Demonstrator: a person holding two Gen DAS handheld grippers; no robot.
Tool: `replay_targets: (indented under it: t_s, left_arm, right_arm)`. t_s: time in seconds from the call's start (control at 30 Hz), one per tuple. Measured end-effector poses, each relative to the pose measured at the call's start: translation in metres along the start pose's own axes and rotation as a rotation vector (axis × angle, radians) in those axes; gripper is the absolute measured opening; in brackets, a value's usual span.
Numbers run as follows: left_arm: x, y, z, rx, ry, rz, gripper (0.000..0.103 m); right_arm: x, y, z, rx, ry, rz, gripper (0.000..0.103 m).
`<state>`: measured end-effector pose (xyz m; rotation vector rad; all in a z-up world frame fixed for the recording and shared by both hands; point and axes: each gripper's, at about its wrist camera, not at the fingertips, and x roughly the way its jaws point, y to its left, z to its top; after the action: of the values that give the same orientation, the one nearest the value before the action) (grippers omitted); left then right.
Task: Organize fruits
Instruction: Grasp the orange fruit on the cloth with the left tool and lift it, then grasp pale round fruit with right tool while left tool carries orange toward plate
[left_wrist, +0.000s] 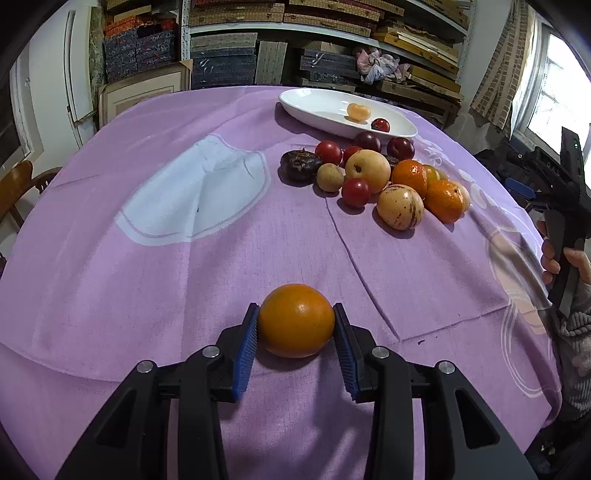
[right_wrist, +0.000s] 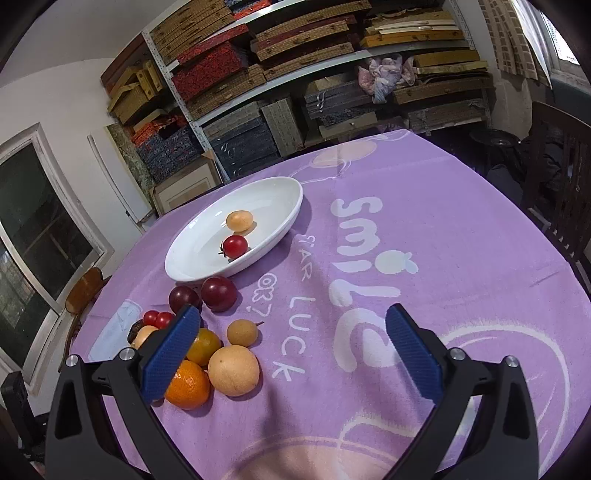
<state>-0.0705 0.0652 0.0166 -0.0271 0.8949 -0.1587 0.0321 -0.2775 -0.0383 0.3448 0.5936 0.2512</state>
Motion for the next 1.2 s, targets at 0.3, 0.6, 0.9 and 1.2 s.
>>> replay_targets:
  t_s: [0.3, 0.6, 0.9, 1.2]
  left_arm:
    - [-0.006, -0.017, 0.054, 0.024, -0.082, 0.006, 0.040]
    - [0.022, -0.022, 0.078, -0.023, -0.104, -0.075, 0.040]
    - [0.045, -0.015, 0.071, -0.029, -0.076, -0.105, 0.040]
    - [0.043, -0.018, 0.069, -0.010, -0.084, -0.123, 0.040]
  right_arm:
    - [-0.007, 0.055, -0.020, -0.388, 0.058, -0.039, 0.098]
    - [0.030, 0.077, -0.052, -0.534, 0.191, -0.039, 0.070]
    - [0.055, 0.081, -0.052, -0.544, 0.253, -0.056, 0.055]
    - [0.066, 0.081, -0.047, -0.507, 0.294, -0.018, 0.046]
